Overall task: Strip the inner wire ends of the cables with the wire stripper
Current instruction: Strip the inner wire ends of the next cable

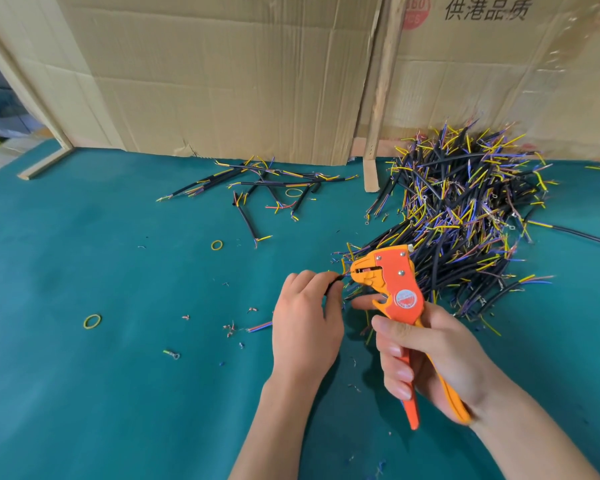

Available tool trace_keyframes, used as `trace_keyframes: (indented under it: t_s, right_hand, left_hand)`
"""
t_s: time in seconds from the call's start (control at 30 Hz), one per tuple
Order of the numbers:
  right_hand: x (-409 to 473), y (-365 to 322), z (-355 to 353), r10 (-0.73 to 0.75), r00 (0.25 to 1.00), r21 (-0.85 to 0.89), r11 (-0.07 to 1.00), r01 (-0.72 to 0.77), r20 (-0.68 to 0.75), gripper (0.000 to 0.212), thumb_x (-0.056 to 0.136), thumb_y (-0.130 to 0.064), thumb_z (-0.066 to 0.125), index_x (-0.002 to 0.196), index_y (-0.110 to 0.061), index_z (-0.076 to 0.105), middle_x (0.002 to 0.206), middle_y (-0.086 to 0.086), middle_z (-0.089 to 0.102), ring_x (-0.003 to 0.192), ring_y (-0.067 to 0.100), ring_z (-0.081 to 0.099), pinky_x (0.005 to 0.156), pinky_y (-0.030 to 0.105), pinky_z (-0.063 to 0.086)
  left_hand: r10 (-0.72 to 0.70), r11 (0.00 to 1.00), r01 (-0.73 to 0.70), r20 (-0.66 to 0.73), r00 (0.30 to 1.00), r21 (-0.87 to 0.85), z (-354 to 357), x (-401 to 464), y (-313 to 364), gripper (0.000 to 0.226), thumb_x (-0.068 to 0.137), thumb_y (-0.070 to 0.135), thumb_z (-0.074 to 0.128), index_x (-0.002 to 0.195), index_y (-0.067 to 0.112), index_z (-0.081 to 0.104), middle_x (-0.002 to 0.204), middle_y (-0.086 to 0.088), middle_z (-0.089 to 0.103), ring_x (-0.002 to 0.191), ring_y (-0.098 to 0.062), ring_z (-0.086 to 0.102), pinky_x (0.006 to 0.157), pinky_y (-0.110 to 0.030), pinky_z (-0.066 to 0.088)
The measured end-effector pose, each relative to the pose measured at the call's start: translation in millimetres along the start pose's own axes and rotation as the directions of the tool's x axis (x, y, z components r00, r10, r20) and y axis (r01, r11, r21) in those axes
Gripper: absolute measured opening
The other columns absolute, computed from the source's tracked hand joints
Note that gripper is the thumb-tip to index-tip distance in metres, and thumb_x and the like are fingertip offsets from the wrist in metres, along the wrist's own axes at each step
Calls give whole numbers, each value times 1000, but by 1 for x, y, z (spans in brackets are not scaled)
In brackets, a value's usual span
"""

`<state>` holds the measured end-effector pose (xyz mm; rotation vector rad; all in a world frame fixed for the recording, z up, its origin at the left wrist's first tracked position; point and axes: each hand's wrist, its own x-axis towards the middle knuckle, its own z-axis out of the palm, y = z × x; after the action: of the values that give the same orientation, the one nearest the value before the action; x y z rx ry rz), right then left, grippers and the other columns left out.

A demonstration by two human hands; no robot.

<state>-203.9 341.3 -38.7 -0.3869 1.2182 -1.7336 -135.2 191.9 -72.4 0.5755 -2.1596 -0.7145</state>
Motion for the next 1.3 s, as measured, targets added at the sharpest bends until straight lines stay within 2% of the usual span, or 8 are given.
trace_keyframes:
  t_s: [0.17,0.37,0.47,0.6,0.77,0.87,1.1,1.3]
  right_hand:
    - [4,3,-4,-38,997,75,996,43,-66,44,72,-8,80,111,6,67,67,15,45,47,25,44,45,34,42]
    - [3,-4,-13,-35,999,202,979,42,-37,60,53,-15,97,105,0,71,104,36,66,79,42,67,72,49,59]
    - [2,-6,-18,-23,999,225,974,28,-25,68,64,-3,82,127,5,59,121,40,62,99,49,68,86,53,58]
    - [0,-6,-13,65,997,192,979,-71,33,53,82,0,66,134,-11,64,126,35,62,112,56,62,97,65,51]
    - [0,-4,-1,139,989,105,984,-143,46,39,94,-24,69,132,-34,66,105,30,66,92,49,65,88,67,53]
    - [0,-2,2,95,995,98,991,-93,-13,39,87,-19,71,125,-27,69,87,25,60,76,42,62,78,62,55]
    - [-1,4,6,87,995,22,996,-86,-53,39,69,-2,79,107,1,69,82,27,58,72,43,62,72,56,57]
    - [0,5,5,64,998,-52,997,-64,-13,28,67,-6,84,91,-6,71,79,23,57,71,41,62,72,55,57]
  left_hand:
    - [0,1000,0,-10,1000,29,1,0,1,10,96,11,65,100,12,73,82,0,63,80,-26,53,73,-36,44]
    - [-59,996,66,-115,992,56,-1,1,1,9,96,9,64,99,10,73,84,-1,64,79,-27,52,71,-30,38]
    - [-66,996,74,-139,988,52,1,1,0,9,96,9,64,100,9,72,87,-2,66,81,-28,54,73,-31,39]
    - [-72,996,80,-155,985,46,1,1,-1,10,95,8,64,102,10,72,90,-1,67,83,-28,55,74,-31,40]
    - [-70,997,77,-177,982,30,1,1,-2,9,94,7,66,100,9,72,88,-1,67,82,-27,56,74,-29,40]
    - [-64,997,70,-177,982,29,2,1,-3,9,95,9,64,100,10,72,87,0,66,80,-26,54,72,-31,40]
    - [-35,999,41,-164,986,32,1,0,0,7,95,11,64,96,12,71,82,3,63,75,-22,49,68,-28,40]
    - [-28,999,31,-139,990,23,1,-1,2,8,94,13,64,97,13,72,81,2,63,75,-23,50,67,-34,44]
